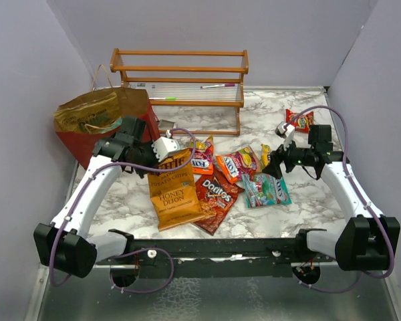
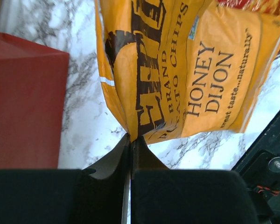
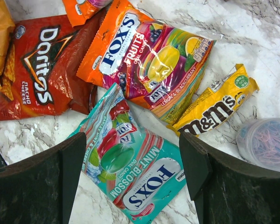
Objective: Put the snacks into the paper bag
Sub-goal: Pick up the snack from the center of the board, then place the snack in the paper bag.
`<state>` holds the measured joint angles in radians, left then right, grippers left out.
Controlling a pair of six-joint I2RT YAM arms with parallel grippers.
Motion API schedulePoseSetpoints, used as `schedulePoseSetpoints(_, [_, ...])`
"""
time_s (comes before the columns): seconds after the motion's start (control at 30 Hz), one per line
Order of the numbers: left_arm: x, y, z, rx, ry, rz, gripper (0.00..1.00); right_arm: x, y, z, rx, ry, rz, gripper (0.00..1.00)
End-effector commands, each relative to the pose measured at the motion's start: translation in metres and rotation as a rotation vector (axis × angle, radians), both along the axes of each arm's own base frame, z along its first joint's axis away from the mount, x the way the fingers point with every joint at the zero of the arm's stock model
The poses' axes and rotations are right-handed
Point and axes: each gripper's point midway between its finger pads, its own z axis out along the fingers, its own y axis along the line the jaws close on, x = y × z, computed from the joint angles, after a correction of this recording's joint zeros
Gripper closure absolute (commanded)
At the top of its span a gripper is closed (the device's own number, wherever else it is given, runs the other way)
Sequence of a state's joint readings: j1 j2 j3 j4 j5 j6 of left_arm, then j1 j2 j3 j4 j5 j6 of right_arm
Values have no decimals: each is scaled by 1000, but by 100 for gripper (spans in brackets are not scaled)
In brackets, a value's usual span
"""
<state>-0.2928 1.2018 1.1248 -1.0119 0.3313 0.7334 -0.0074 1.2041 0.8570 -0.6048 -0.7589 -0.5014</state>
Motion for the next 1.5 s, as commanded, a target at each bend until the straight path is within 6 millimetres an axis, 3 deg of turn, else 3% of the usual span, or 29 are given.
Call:
schedulePoseSetpoints(0.0, [-9, -14, 44, -75, -47, -15, 100, 1, 2, 5, 4, -32, 5, 19])
schedulePoseSetpoints(0.17, [-10, -23, 79, -118, -107, -35, 100, 0, 3, 6, 10, -33, 11, 19])
schedulePoseSetpoints(0.37, [2, -27, 124, -161, -234, -38, 100, -1, 4, 8, 13, -38, 15, 19])
schedulePoseSetpoints(0.9, [47, -36, 239, -322, -554, 86, 100, 1, 0, 7, -9, -51, -4, 19])
schedulePoseSetpoints(1.13, [67, -30, 302, -384, -683, 200, 100, 1, 0, 8, -9, -57, -4, 19])
schedulePoseSetpoints(1.47, [85, -5, 387, -462, -896, 369, 100, 2, -2, 6, -17, -52, -12, 19])
